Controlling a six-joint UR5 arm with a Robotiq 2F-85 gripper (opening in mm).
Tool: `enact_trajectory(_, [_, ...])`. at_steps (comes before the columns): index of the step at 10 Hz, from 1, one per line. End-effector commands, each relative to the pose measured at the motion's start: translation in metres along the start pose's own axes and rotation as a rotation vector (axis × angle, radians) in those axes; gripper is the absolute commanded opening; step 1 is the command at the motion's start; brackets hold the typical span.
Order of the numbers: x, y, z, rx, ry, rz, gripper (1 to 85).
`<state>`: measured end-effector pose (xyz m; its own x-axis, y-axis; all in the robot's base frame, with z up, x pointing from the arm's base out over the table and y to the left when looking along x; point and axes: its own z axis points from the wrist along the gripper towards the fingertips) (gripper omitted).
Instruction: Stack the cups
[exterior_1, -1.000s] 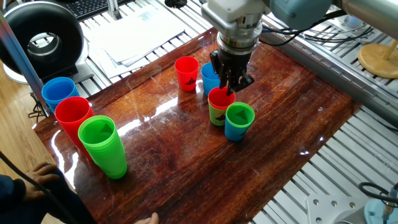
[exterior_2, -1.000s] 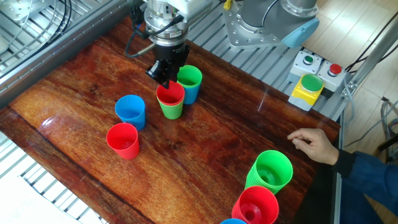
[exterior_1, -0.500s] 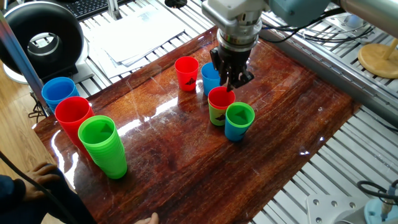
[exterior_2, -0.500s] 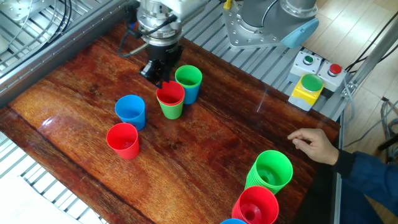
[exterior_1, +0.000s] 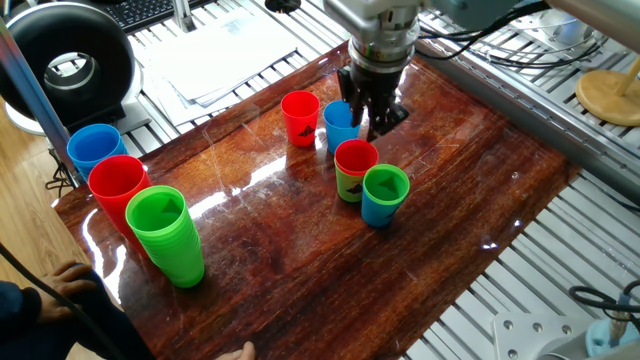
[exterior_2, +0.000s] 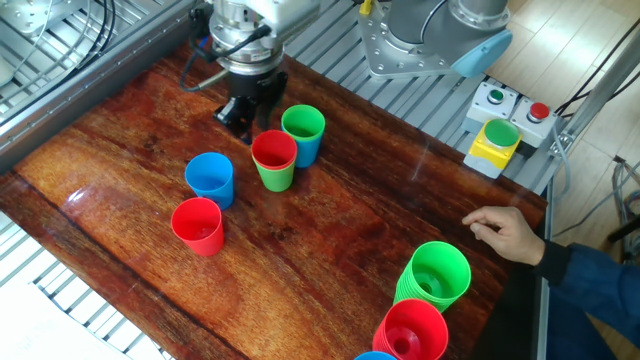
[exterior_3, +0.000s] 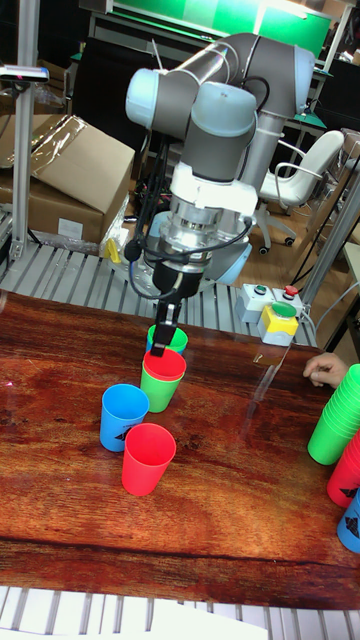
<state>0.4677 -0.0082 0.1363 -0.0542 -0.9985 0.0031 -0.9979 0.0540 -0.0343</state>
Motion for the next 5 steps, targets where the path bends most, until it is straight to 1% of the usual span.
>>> enact_trajectory(1, [-0.007,0.024,0.004,-0.031,-0.016,0.001,45.0])
enact_trajectory(2, [-0.01,0.027,0.013,-0.027,-0.033,-0.011,47.0])
enact_trajectory(3, [-0.011,0.029,0.02,-0.02,-0.036,-0.023,49.3])
enact_trajectory(5, [-0.015,0.028,0.022,-0.012,-0.046,-0.037,50.7])
